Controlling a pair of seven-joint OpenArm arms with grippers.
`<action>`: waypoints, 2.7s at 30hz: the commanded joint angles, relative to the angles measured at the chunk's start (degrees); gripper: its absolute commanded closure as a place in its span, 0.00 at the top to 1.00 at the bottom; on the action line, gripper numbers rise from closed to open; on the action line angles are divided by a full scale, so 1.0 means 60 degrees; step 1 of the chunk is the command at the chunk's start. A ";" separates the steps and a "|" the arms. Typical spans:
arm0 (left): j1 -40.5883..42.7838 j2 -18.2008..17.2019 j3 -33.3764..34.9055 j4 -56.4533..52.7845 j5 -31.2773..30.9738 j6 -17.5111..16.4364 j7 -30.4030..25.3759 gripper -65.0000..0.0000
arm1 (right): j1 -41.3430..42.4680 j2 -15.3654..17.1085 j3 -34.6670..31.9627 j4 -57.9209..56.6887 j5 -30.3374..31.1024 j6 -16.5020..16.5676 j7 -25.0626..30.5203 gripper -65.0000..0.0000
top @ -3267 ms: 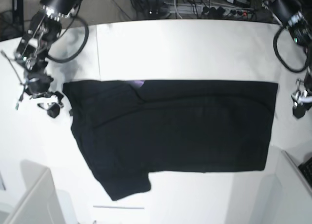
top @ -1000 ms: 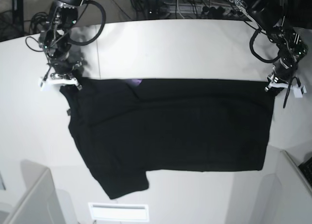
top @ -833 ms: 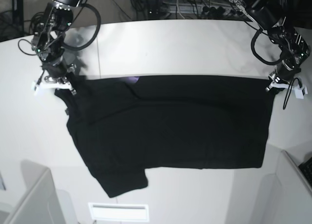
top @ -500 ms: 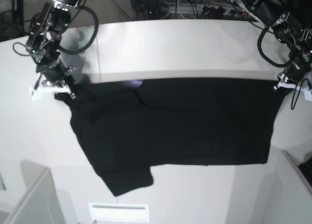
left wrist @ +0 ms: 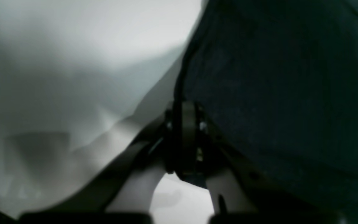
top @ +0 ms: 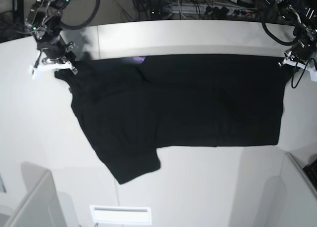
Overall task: Fold the T-shirt properly
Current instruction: 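Drag the grasped edge toward the robot, straightening the shirt, then move both grippers to the shirt's hem corners and grasp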
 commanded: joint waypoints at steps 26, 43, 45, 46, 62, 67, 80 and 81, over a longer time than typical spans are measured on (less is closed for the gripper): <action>0.1898 0.0056 -0.0058 0.0211 -0.0022 0.0023 -0.0307 0.00 | -0.1840 0.0060 0.0658 0.0343 0.0026 0.0066 0.0268 0.00; 0.2089 -0.0002 -0.0132 0.0284 -0.0022 0.0023 -0.0307 0.61 | -0.2045 0.0030 0.0863 0.0680 0.0055 0.0066 -0.0040 0.50; 0.2089 0.0012 -0.0410 0.0577 -0.0022 0.0023 -0.0278 0.70 | -0.2015 0.0030 0.0907 0.0768 0.0055 0.0066 0.0078 0.50; 0.2074 0.0027 -0.0630 0.0768 -0.0022 0.0023 -0.0263 0.73 | -0.1971 0.0089 0.0907 0.0768 0.0055 0.0066 0.0092 0.50; -0.0080 -0.1907 -0.0410 0.1280 0.0096 0.0023 -0.0337 0.43 | 0.1955 0.1847 0.0204 -0.0946 -0.0033 0.1018 0.0019 0.50; -0.1032 -0.2215 0.0352 0.0475 0.0096 0.0037 -0.0337 0.27 | 0.3479 0.2536 -0.1291 -0.2060 -0.0033 0.1018 0.0048 0.51; -0.2292 -0.3182 0.1553 -0.1987 0.0096 0.0052 -0.0337 0.81 | 0.7977 0.3151 -0.4368 -0.7877 -0.0238 0.2337 0.0327 0.52; -0.2307 -0.3197 0.1553 -0.2046 0.0096 0.0052 -0.0337 0.81 | 0.8256 0.3122 -0.4646 -0.8360 -0.0458 0.2352 0.0561 0.52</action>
